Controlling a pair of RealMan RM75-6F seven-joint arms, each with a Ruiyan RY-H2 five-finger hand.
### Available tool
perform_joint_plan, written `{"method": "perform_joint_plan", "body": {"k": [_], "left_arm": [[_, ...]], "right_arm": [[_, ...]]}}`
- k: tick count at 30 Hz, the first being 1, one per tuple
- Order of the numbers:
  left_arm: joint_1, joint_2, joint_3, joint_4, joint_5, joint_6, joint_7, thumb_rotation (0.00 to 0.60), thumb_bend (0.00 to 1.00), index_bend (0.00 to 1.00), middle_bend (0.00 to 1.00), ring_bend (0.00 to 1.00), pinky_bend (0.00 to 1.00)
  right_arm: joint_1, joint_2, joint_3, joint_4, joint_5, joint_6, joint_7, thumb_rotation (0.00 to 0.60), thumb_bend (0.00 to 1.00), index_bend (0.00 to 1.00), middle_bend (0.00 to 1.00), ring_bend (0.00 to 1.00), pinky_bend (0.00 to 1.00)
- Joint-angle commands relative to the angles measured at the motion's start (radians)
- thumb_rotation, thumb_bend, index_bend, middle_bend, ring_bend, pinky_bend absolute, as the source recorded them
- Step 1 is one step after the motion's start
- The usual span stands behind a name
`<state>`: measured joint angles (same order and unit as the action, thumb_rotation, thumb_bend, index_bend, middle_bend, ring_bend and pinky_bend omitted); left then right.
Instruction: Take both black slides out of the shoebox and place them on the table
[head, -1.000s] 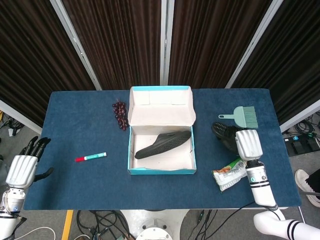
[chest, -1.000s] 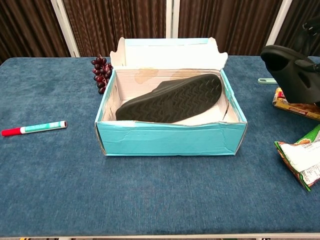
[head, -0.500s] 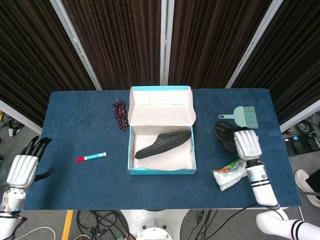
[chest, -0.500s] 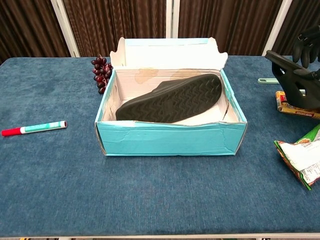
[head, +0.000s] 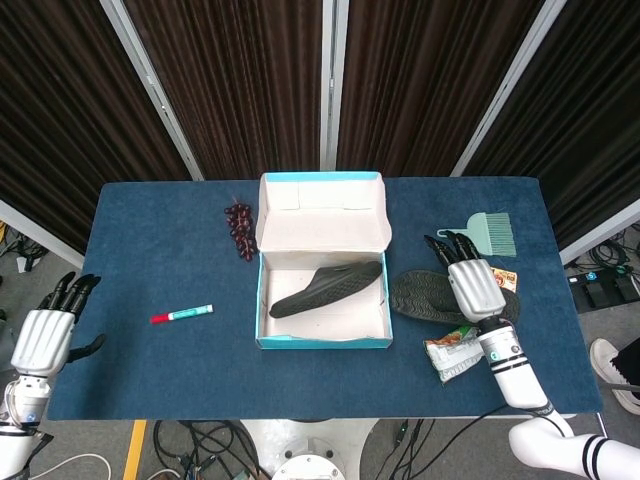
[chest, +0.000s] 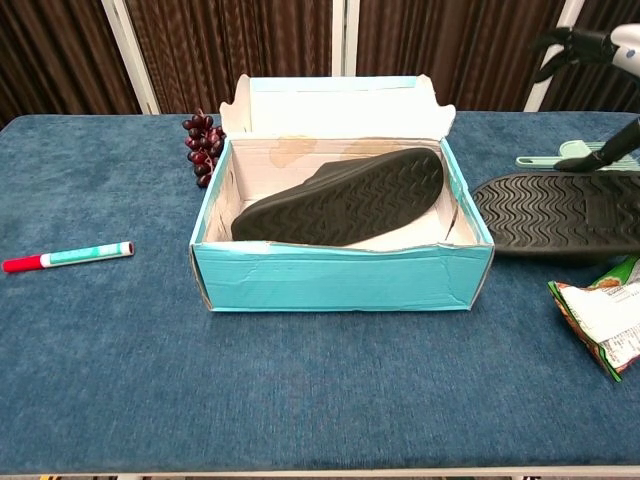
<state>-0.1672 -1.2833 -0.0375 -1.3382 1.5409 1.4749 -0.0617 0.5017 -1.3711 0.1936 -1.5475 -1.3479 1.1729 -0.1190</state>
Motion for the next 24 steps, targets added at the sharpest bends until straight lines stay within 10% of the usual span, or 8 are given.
{"method": "perform_joint_plan", "body": {"k": [1, 24], "left_arm": [[0.000, 0.001, -0.001, -0.002, 0.001, 0.002, 0.000, 0.600, 0.19, 0.09, 0.11, 0.03, 0.29], [0.007, 0.016, -0.010, 0.005, -0.009, 0.015, -0.027, 0.600, 0.19, 0.09, 0.11, 0.03, 0.29]], "right_arm": [[0.014, 0.003, 0.014, -0.027, -0.026, 0.015, 0.011, 0.600, 0.02, 0.07, 0.21, 0.02, 0.08], [0.359, -0.289, 0.049, 0.078, 0.057, -0.296, -0.283, 0.600, 0.03, 0.20, 0.27, 0.16, 0.19]]}}
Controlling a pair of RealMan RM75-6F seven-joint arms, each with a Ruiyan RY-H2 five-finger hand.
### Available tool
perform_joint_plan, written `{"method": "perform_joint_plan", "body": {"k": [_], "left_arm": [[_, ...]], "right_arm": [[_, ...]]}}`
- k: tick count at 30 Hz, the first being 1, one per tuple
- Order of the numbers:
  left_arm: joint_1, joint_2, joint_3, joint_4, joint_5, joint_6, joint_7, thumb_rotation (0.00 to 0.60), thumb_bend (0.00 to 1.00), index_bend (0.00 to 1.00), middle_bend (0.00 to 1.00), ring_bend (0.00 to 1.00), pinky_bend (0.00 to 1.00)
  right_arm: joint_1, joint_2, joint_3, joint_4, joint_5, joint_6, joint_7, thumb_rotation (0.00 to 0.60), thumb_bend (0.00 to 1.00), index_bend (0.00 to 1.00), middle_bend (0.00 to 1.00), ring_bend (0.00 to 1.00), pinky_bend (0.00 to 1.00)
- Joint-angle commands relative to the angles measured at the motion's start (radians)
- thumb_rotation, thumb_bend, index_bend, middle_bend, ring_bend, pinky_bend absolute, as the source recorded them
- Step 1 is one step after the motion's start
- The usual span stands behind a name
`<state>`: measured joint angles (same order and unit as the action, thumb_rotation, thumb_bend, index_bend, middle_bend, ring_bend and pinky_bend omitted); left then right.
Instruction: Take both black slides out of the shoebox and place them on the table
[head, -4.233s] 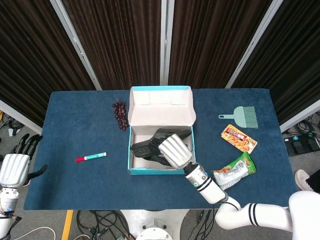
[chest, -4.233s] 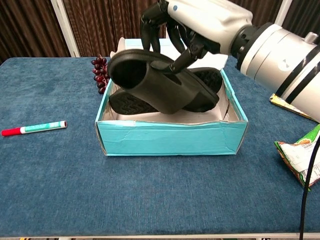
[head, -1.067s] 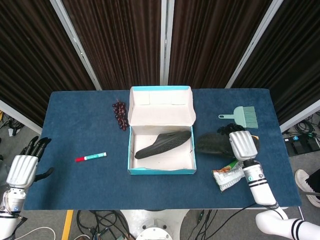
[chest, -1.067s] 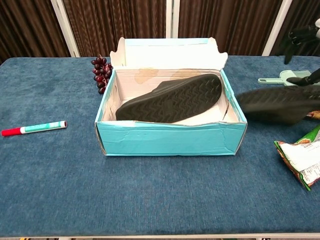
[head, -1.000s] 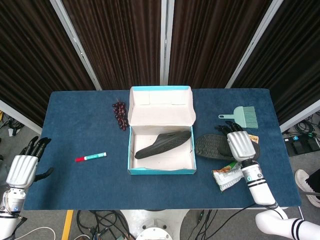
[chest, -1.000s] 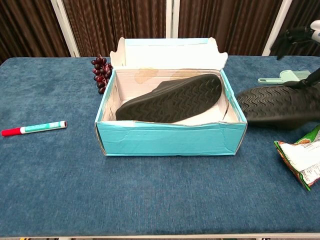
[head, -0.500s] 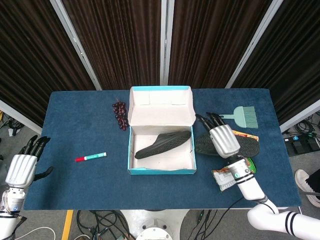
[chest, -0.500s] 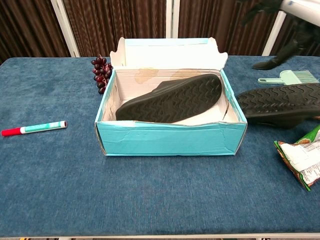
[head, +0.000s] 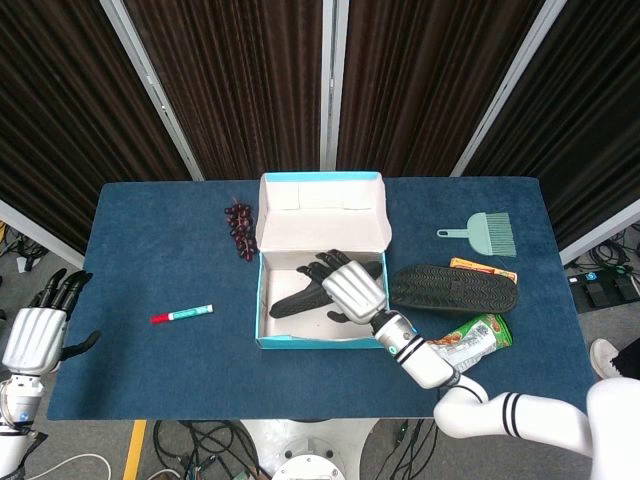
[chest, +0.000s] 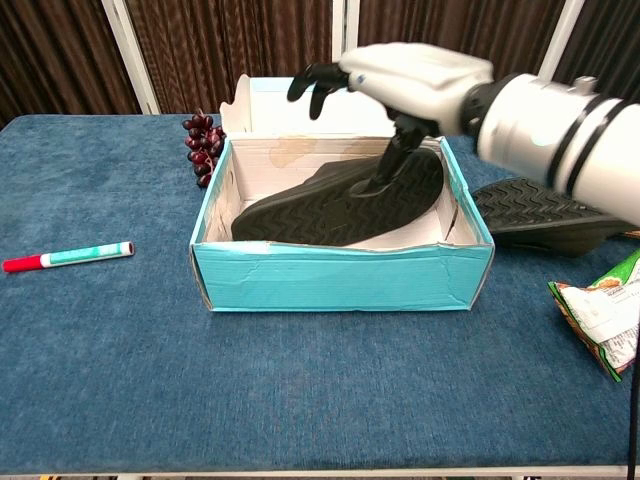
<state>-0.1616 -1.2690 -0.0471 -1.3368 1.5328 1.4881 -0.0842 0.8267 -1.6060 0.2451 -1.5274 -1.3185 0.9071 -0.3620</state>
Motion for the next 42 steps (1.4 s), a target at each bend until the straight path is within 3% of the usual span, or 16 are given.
{"method": "perform_joint_plan", "body": {"k": [1, 25, 28, 35, 42], "left_arm": [[0.002, 0.002, -0.001, 0.005, -0.002, 0.002, -0.008, 0.600, 0.19, 0.09, 0.11, 0.03, 0.29], [0.009, -0.001, -0.001, 0.053, -0.008, 0.000, -0.056, 0.600, 0.19, 0.09, 0.11, 0.03, 0.29], [0.012, -0.001, -0.001, 0.058, -0.012, 0.001, -0.062, 0.600, 0.19, 0.09, 0.11, 0.03, 0.29], [0.016, -0.003, -0.001, 0.069, -0.014, 0.002, -0.074, 0.600, 0.19, 0.09, 0.11, 0.03, 0.29], [0.016, 0.001, -0.002, 0.066, -0.012, 0.005, -0.077, 0.600, 0.19, 0.09, 0.11, 0.03, 0.29]], "right_arm": [[0.041, -0.066, -0.003, 0.072, 0.033, -0.034, -0.046, 0.600, 0.04, 0.21, 0.28, 0.16, 0.20], [0.166, -0.247, -0.013, 0.296, 0.105, -0.110, -0.075, 0.600, 0.10, 0.36, 0.38, 0.27, 0.27], [0.171, -0.267, -0.009, 0.317, 0.103, -0.092, -0.078, 0.600, 0.12, 0.43, 0.43, 0.31, 0.30], [0.175, -0.306, -0.011, 0.367, 0.076, -0.047, -0.066, 0.600, 0.26, 0.70, 0.64, 0.51, 0.47], [0.162, -0.308, -0.013, 0.370, 0.031, 0.013, -0.031, 0.600, 0.36, 0.82, 0.74, 0.60, 0.57]]}}
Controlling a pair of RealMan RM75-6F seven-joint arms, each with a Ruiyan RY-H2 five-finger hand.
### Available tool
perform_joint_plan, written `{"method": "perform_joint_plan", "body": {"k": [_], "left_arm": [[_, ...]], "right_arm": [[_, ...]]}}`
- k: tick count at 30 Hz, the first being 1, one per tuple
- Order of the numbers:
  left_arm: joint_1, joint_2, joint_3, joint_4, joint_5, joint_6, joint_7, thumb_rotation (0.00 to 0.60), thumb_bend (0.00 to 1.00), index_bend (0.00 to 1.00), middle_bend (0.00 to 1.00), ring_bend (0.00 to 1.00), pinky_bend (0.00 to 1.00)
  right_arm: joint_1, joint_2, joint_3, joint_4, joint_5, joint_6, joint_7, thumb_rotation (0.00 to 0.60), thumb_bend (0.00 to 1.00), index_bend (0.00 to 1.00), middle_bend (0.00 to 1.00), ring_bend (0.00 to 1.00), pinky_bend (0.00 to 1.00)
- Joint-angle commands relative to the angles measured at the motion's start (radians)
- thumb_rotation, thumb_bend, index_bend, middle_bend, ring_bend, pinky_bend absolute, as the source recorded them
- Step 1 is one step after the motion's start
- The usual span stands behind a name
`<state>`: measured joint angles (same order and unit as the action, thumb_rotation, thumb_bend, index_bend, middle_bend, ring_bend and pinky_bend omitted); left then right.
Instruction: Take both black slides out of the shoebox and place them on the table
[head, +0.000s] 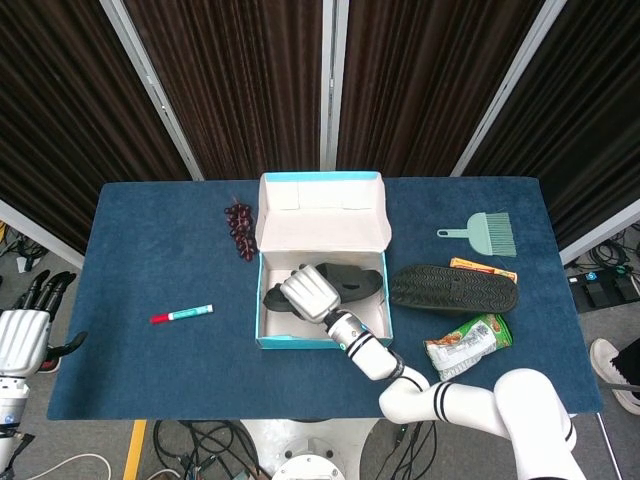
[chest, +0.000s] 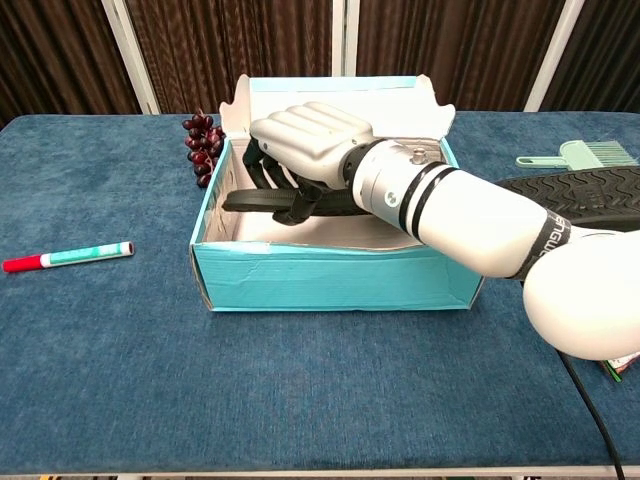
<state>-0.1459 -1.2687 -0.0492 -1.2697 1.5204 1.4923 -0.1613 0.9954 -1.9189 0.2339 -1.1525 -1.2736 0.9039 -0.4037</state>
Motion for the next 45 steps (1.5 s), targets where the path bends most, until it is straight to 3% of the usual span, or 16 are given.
{"method": "perform_joint_plan", "body": {"k": [1, 13, 24, 34, 39, 45], "left_arm": [[0.000, 0.001, 0.000, -0.002, 0.001, 0.001, 0.001, 0.600, 0.19, 0.09, 0.11, 0.03, 0.29], [-0.006, 0.006, -0.002, -0.024, 0.007, -0.001, 0.020, 0.600, 0.19, 0.09, 0.11, 0.03, 0.29], [-0.012, 0.014, -0.003, -0.049, 0.013, -0.002, 0.042, 0.600, 0.19, 0.09, 0.11, 0.03, 0.29], [-0.020, 0.011, 0.000, -0.065, 0.022, -0.008, 0.061, 0.600, 0.19, 0.09, 0.11, 0.03, 0.29], [-0.027, 0.006, 0.003, -0.075, 0.027, -0.015, 0.078, 0.600, 0.19, 0.09, 0.11, 0.03, 0.29], [-0.033, 0.002, 0.005, -0.090, 0.034, -0.019, 0.099, 0.600, 0.19, 0.09, 0.11, 0.03, 0.29]], "right_arm": [[-0.008, 0.008, -0.002, -0.009, -0.018, 0.020, 0.014, 0.600, 0.37, 0.83, 0.74, 0.61, 0.58], [-0.043, 0.088, 0.015, -0.107, -0.134, 0.165, 0.116, 0.600, 0.40, 0.84, 0.75, 0.61, 0.59], [-0.084, 0.205, 0.048, -0.254, -0.209, 0.301, 0.053, 0.600, 0.40, 0.85, 0.75, 0.62, 0.60], [-0.207, 0.369, -0.014, -0.333, -0.219, 0.377, -0.025, 0.600, 0.40, 0.85, 0.75, 0.62, 0.60], [-0.280, 0.430, -0.044, -0.335, -0.197, 0.409, 0.005, 0.600, 0.40, 0.85, 0.75, 0.62, 0.60], [-0.345, 0.457, -0.084, -0.262, -0.184, 0.420, 0.087, 0.600, 0.40, 0.85, 0.75, 0.62, 0.60]]}}
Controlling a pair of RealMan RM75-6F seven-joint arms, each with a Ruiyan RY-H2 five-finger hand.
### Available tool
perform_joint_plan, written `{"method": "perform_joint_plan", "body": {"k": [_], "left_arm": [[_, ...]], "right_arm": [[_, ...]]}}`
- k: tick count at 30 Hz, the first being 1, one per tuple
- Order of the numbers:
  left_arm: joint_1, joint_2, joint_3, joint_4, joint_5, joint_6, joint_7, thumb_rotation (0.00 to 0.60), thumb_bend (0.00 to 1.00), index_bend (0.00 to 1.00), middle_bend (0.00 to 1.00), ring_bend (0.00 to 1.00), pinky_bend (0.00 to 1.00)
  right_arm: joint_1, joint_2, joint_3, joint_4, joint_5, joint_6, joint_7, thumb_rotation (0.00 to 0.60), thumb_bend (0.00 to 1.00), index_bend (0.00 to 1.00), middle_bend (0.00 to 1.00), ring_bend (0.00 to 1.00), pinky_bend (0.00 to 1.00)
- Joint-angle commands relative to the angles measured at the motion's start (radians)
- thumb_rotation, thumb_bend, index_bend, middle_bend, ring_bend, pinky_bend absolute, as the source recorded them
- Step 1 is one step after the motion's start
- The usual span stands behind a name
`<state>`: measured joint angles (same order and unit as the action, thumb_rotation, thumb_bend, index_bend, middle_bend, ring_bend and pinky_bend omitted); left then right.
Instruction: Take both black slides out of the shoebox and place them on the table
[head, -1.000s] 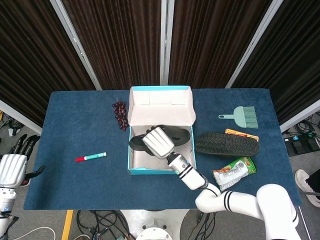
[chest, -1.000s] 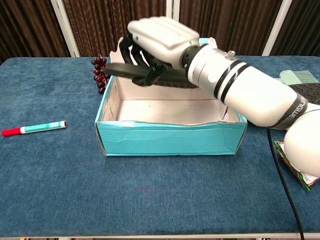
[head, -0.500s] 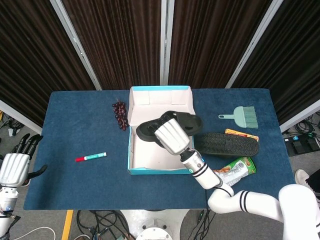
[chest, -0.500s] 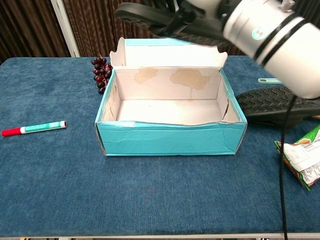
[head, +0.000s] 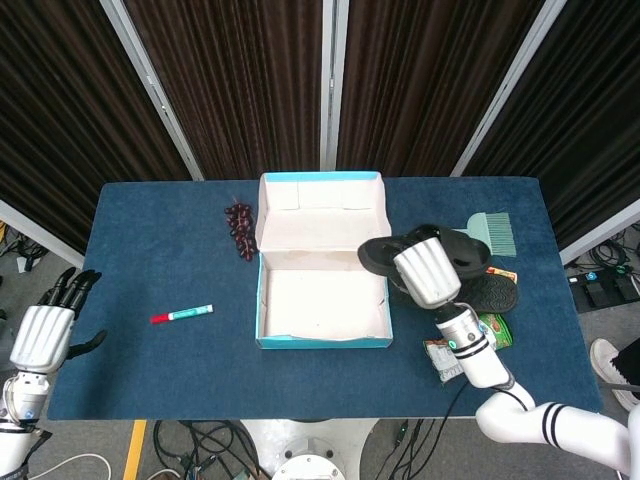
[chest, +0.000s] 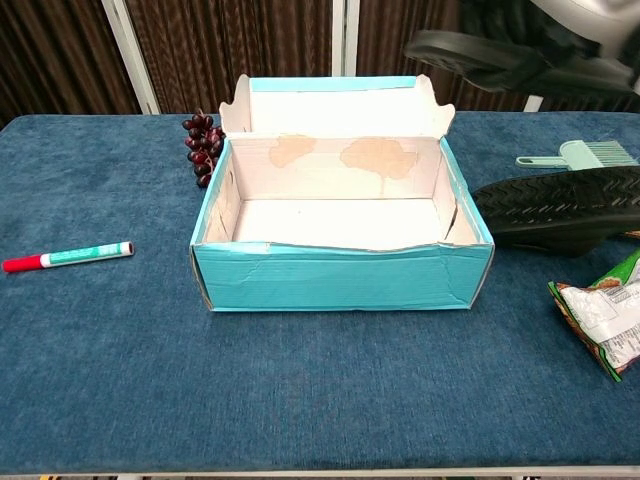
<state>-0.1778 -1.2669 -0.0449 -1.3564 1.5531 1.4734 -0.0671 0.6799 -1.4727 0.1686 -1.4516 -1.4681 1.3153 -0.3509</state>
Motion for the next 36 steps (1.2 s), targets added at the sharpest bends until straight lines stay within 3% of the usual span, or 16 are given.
{"method": "perform_joint_plan", "body": {"k": [1, 12, 28, 31, 36], "left_arm": [[-0.001, 0.001, 0.001, -0.006, 0.001, -0.001, 0.009, 0.600, 0.19, 0.09, 0.11, 0.03, 0.29], [-0.004, -0.006, 0.007, -0.008, -0.004, -0.013, 0.020, 0.600, 0.19, 0.09, 0.11, 0.03, 0.29], [-0.004, -0.012, 0.008, 0.010, -0.012, -0.019, 0.012, 0.600, 0.19, 0.09, 0.11, 0.03, 0.29], [-0.004, -0.013, 0.008, 0.014, -0.013, -0.021, 0.010, 0.600, 0.19, 0.09, 0.11, 0.03, 0.29], [-0.003, -0.012, 0.008, 0.014, -0.013, -0.018, 0.008, 0.600, 0.19, 0.09, 0.11, 0.03, 0.29]], "right_arm": [[-0.042, 0.013, -0.024, 0.056, 0.017, 0.007, 0.049, 0.600, 0.40, 0.85, 0.75, 0.62, 0.60], [-0.096, 0.011, -0.052, 0.190, 0.032, -0.019, 0.119, 0.600, 0.40, 0.85, 0.75, 0.62, 0.60], [-0.059, -0.056, -0.049, 0.288, 0.041, -0.141, 0.134, 0.600, 0.39, 0.85, 0.75, 0.62, 0.57], [-0.054, -0.051, -0.055, 0.284, 0.047, -0.177, 0.145, 0.600, 0.28, 0.77, 0.72, 0.57, 0.50], [-0.048, -0.013, -0.057, 0.240, 0.064, -0.231, 0.152, 0.600, 0.07, 0.53, 0.54, 0.36, 0.31]]}}
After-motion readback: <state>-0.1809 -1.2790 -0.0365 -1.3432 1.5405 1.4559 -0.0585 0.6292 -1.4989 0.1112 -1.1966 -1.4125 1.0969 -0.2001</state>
